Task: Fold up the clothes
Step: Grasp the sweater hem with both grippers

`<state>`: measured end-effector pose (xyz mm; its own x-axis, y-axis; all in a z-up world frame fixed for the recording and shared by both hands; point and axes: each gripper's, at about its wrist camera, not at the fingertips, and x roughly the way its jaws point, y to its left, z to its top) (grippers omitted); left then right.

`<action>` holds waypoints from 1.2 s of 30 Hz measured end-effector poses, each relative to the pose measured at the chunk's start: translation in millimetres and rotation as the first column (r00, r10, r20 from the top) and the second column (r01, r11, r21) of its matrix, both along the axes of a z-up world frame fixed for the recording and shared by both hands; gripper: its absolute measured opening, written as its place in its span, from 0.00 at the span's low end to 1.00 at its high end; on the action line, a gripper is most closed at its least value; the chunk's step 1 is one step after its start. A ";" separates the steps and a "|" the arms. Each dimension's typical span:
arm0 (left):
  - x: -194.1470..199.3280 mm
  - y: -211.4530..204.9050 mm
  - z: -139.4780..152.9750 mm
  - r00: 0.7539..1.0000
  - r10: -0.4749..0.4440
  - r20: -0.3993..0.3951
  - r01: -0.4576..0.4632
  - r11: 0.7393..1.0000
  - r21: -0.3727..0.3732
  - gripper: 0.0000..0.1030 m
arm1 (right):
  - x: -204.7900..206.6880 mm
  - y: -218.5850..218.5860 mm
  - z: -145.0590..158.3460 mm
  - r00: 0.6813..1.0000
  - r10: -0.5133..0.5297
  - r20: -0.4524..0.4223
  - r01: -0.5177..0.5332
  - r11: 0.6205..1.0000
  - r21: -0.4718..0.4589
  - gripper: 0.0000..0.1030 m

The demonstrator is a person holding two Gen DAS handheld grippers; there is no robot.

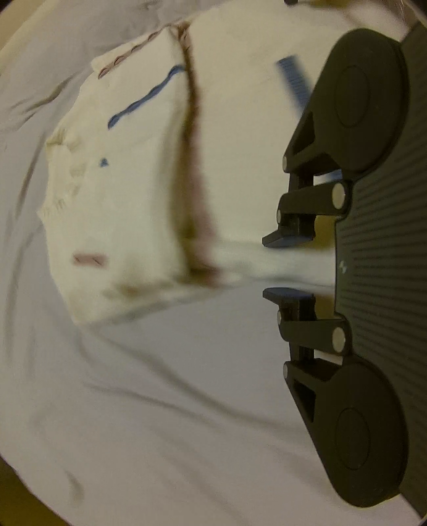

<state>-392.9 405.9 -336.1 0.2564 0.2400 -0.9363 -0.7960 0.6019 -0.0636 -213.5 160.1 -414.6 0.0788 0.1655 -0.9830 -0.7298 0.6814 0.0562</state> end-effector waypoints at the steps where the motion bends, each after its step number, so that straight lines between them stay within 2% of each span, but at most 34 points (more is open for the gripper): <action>1: -11.7 -8.1 2.6 1.000 0.022 -0.003 -0.022 1.000 -0.011 0.23 | 0.1 -4.6 1.3 1.000 0.001 -0.002 -0.001 1.000 0.000 0.58; 3: -34.4 -25.4 8.8 0.997 0.072 -0.005 -0.072 0.997 -0.028 0.22 | 0.8 -13.3 5.2 1.000 0.004 0.000 -0.004 1.000 0.005 0.58; 6: -66.6 -47.9 17.5 0.984 0.176 0.021 -0.175 0.982 -0.067 0.20 | 8.9 -31.4 11.8 0.999 -0.009 -0.037 0.011 0.998 0.066 0.60; 10: -96.7 -79.7 27.2 0.943 0.327 0.070 -0.319 0.943 -0.098 0.20 | 27.4 -59.1 7.1 0.988 -0.029 -0.149 0.053 0.986 0.161 0.63; 13: -109.1 -104.2 28.3 0.908 0.406 0.103 -0.398 0.913 -0.088 0.20 | 42.9 -79.4 -7.8 0.965 -0.023 -0.261 0.088 0.967 0.241 0.63; 16: -118.4 -125.8 24.0 0.884 0.449 0.130 -0.442 0.893 -0.081 0.20 | 56.0 -99.5 -22.8 0.922 -0.019 -0.386 0.157 0.932 0.328 0.63; 21: -126.4 -149.3 -4.3 0.870 0.456 0.190 -0.440 0.890 -0.120 0.24 | 66.0 -126.4 -36.0 0.864 0.038 -0.503 0.215 0.873 0.437 0.63; 24: -135.7 -157.0 -17.1 0.866 0.433 0.249 -0.418 0.901 -0.114 0.28 | 58.0 -135.4 -50.5 0.848 0.096 -0.522 0.200 0.853 0.482 0.63; 26: -143.8 -160.1 -22.0 0.859 0.415 0.301 -0.403 0.909 -0.104 0.34 | 50.5 -140.8 -59.4 0.852 0.136 -0.506 0.182 0.829 0.529 0.63; 31: -158.5 -168.8 -33.1 0.845 0.327 0.423 -0.347 0.937 -0.033 0.35 | 34.7 -149.7 -74.1 0.868 0.231 -0.439 0.134 0.743 0.656 0.63; 36: -175.8 -181.6 -43.6 0.783 0.283 0.554 -0.320 0.947 -0.031 0.35 | 25.1 -156.1 -77.1 0.885 0.285 -0.368 0.087 0.676 0.732 0.63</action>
<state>-568.7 224.3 -379.7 0.6229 0.4430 -0.6448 -0.7823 0.3542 -0.5124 -188.4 4.0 -491.6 -0.3655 0.8026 -0.4715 -0.5609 0.2144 0.7997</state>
